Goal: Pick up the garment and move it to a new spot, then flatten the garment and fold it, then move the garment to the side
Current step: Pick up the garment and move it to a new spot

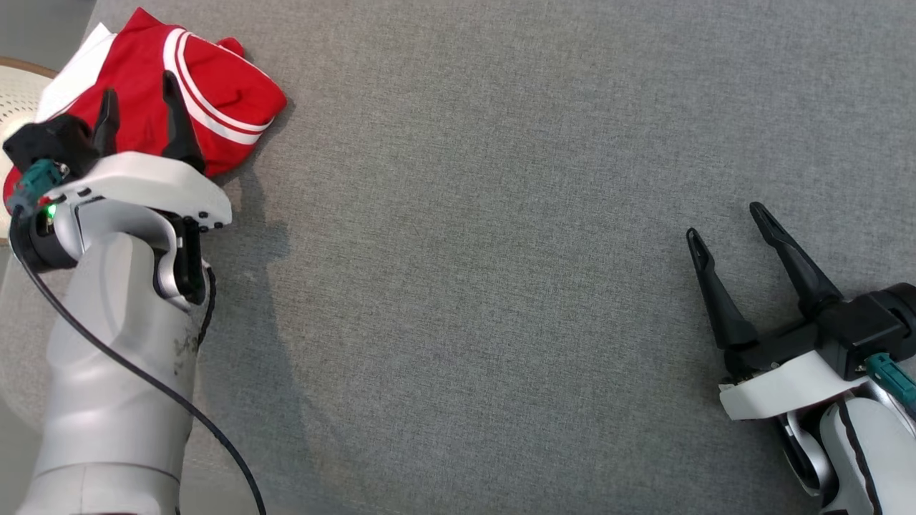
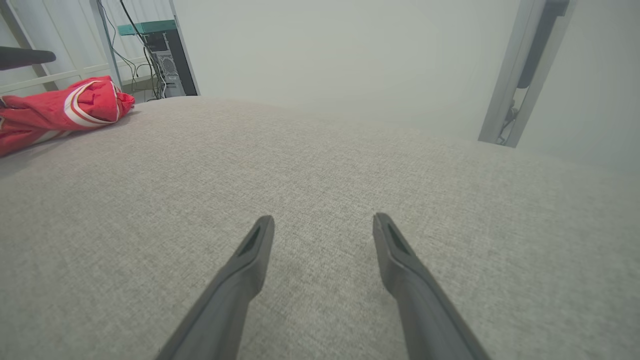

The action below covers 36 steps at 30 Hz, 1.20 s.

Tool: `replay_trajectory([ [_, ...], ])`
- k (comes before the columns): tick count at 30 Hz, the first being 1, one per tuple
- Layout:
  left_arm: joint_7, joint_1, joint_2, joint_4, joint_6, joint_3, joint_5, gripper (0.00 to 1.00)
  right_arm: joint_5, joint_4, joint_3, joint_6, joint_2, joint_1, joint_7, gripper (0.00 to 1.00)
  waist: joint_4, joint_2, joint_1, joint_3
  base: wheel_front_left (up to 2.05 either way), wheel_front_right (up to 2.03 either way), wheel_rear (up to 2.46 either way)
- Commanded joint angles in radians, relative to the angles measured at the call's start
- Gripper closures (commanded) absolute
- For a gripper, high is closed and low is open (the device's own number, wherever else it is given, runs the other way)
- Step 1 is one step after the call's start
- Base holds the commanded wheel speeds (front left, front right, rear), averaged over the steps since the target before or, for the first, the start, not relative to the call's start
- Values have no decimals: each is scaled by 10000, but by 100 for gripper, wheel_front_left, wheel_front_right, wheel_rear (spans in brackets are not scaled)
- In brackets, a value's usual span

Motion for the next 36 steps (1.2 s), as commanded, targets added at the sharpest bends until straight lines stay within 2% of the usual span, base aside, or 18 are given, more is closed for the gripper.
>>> replay_trajectory([
  [1,140,-472,117,378,-137,47,-174,0,-128,104,-87,-2,-73,-26,5,0,-18,0,0,132,0,0,0],
  [7,1534,-1679,282,2158,-165,-215,-141,0,-181,138,-93,-2,-22,-171,7,0,-32,0,0,391,0,0,0],
  [14,2631,-2367,507,3649,-247,-436,-153,0,-172,96,-71,-2,101,-404,8,0,-246,0,0,512,0,0,0],
  [17,2739,-2468,625,4065,-244,-642,28,0,-158,95,-79,-3,145,-421,8,0,-354,0,0,501,0,0,0],
  [18,2679,-2465,604,4153,-344,-649,-25,53,-155,97,-86,-3,152,-419,8,0,-384,0,0,488,0,0,0],
  [19,2679,-2465,604,4153,-344,-649,-25,53,-155,97,-86,-3,152,-419,8,0,-384,0,0,488,0,0,0],
  [20,2590,-2424,624,4283,-483,-693,-61,100,-136,121,-114,-3,208,-395,8,0,-437,0,0,414,0,0,0],
  [24,1556,-2287,763,4197,-668,-647,-128,100,-70,93,-119,-2,427,-309,7,0,-526,0,0,136,0,0,0],
  [29,82,-2007,797,3769,-639,-740,7,100,63,133,-186,-2,765,-197,1,0,-641,0,0,-440,0,0,0],
  [32,-196,-1749,832,3088,-636,-649,-16,100,180,215,-285,-2,966,-100,-1,0,-745,0,0,-842,0,0,0],
  [36,-238,-1214,827,1704,-852,-401,-146,100,251,278,-425,-2,1147,95,-2,0,-967,0,0,-1346,0,0,0],
])
